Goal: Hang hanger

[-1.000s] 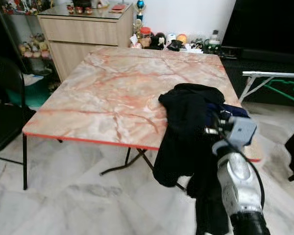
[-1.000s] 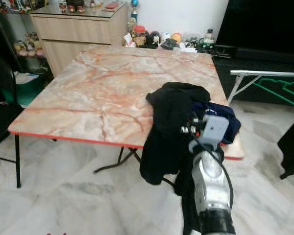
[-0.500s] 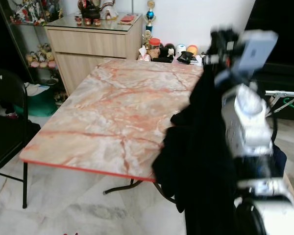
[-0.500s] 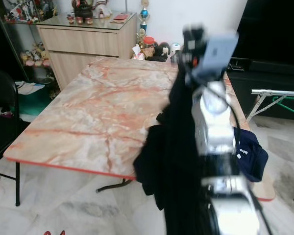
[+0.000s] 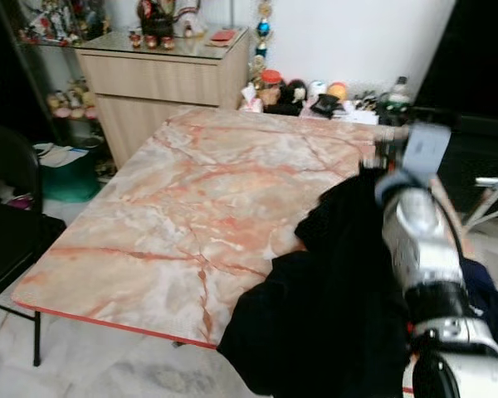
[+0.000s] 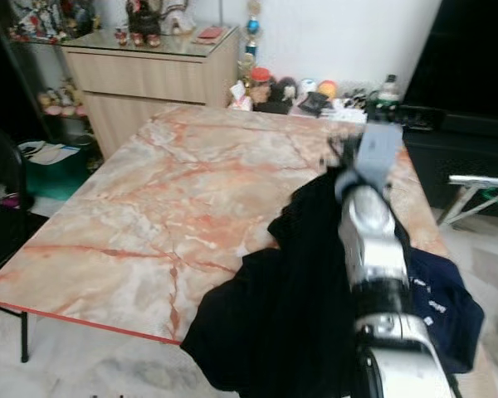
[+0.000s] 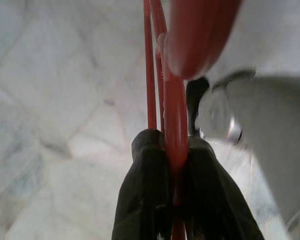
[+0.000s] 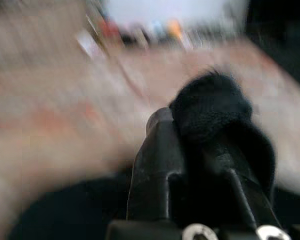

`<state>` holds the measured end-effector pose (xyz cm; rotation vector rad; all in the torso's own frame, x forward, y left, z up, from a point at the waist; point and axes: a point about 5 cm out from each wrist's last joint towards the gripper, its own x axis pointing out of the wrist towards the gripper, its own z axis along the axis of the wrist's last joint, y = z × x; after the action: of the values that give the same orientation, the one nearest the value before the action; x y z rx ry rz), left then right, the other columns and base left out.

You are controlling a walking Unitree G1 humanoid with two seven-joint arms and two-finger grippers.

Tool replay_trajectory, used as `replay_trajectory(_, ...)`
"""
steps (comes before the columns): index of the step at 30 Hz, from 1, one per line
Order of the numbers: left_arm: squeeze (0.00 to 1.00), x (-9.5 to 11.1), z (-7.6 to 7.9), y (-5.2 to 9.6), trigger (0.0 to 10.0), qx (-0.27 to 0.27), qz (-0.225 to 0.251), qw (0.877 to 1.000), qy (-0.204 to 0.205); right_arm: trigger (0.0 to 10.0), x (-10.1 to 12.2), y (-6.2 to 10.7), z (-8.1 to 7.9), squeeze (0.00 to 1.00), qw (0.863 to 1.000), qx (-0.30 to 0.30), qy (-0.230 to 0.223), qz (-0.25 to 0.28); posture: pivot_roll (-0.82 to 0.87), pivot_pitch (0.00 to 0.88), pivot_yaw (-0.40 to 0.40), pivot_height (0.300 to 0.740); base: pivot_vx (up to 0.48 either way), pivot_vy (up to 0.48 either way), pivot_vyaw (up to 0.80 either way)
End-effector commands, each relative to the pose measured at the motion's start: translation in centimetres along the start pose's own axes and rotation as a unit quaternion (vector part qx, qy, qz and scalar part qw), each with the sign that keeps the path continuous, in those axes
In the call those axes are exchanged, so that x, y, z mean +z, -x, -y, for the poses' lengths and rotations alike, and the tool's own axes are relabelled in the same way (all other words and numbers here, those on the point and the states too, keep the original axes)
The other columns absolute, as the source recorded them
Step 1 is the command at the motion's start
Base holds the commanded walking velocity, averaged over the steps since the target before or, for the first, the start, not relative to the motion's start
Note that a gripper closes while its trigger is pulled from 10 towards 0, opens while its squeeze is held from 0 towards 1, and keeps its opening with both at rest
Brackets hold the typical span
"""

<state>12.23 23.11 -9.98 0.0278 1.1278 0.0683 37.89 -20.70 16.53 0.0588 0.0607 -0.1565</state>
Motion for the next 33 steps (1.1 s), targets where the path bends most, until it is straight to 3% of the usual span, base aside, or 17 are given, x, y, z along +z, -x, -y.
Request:
replay_trajectory(1,0.0,-1.3,-0.3,0.3,10.0,-0.005,-0.023,1.0,-0.013,10.0,-0.6,0.2,0.4,0.0,1.0,-0.011,0.002,-0.015,-0.01,0.0,0.008,0.74,0.0,0.0,0.0)
replay_trajectory(5,0.0,-1.8,-1.0,0.5,10.0,-0.005,-0.026,1.0,-0.016,10.0,-1.3,0.8,1.3,0.0,0.999,-0.037,-0.017,-0.021,0.0,0.0,0.007,0.74,0.0,0.0,0.0)
replay_trajectory(6,0.0,-1.8,-1.1,0.5,10.0,-0.005,-0.027,0.999,-0.017,10.0,-1.1,0.9,1.3,0.14,0.999,-0.042,-0.021,-0.015,0.0,0.0,0.007,0.74,0.0,0.0,0.0)
replay_trajectory(7,0.0,-1.9,-1.1,0.5,10.0,-0.005,-0.027,0.999,-0.018,10.0,-1.0,1.0,1.3,0.14,0.999,-0.044,-0.023,-0.011,0.0,0.0,0.007,0.74,0.0,0.0,0.0)
replay_trajectory(8,0.0,-2.0,-1.2,0.6,10.0,-0.005,-0.029,0.999,-0.019,10.0,-0.4,1.1,1.4,1.0,0.999,-0.05,-0.009,0.01,0.0,0.0,0.006,0.74,0.0,0.0,0.0)
replay_trajectory(13,0.0,-2.2,-1.1,0.6,10.0,-0.007,-0.033,0.999,-0.024,10.0,0.6,2.3,1.6,1.0,0.997,-0.059,0.018,0.036,0.0,0.013,0.002,0.74,0.0,0.0,0.0)
replay_trajectory(18,0.0,-1.8,0.0,0.3,10.0,-0.015,-0.035,0.999,-0.029,10.0,0.1,4.1,2.2,1.0,0.998,-0.066,0.019,0.01,-0.01,0.029,0.0,0.74,0.0,0.0,0.0)
replay_trajectory(20,0.0,-1.6,0.6,0.1,10.0,-0.018,-0.035,0.999,-0.032,10.0,-0.2,4.5,2.4,1.0,0.998,-0.068,0.012,0.0,-0.01,0.029,0.0,0.74,0.0,0.0,0.0)
replay_trajectory(22,0.0,-1.3,1.4,0.0,10.0,-0.023,-0.033,0.999,-0.033,10.0,-0.7,4.8,2.5,1.0,0.998,-0.06,-0.022,-0.027,-0.01,0.03,-0.002,0.74,0.0,0.0,0.0)
replay_trajectory(26,0.0,-0.9,2.6,-0.2,10.0,-0.033,-0.032,0.998,-0.035,10.0,-1.2,4.1,2.4,1.0,0.997,-0.046,-0.038,-0.053,-0.01,0.031,-0.001,0.74,0.0,0.0,0.0)
replay_trajectory(28,0.0,-0.8,3.3,-0.3,10.0,-0.038,-0.032,0.998,-0.042,10.0,1.5,2.5,1.6,1.0,0.999,-0.032,-0.04,0.01,-0.01,0.03,0.0,0.74,0.0,0.0,0.0)
replay_trajectory(29,0.0,-0.8,3.3,-0.3,10.0,-0.038,-0.032,0.998,-0.042,10.0,1.5,2.5,1.6,1.0,0.999,-0.032,-0.04,0.01,-0.01,0.03,0.0,0.74,0.0,0.0,0.0)
replay_trajectory(31,0.0,-0.6,3.6,-0.4,10.0,-0.035,-0.026,0.998,-0.043,10.0,6.5,1.5,0.9,1.0,0.992,-0.021,-0.034,0.116,-0.01,0.031,0.0,0.74,0.0,0.0,0.0)
replay_trajectory(33,0.0,-0.6,3.6,-0.4,10.0,-0.035,-0.025,0.998,-0.042,10.0,7.1,1.3,0.9,1.0,0.992,-0.027,-0.021,0.124,-0.01,0.031,-0.002,0.74,0.0,0.0,0.0)
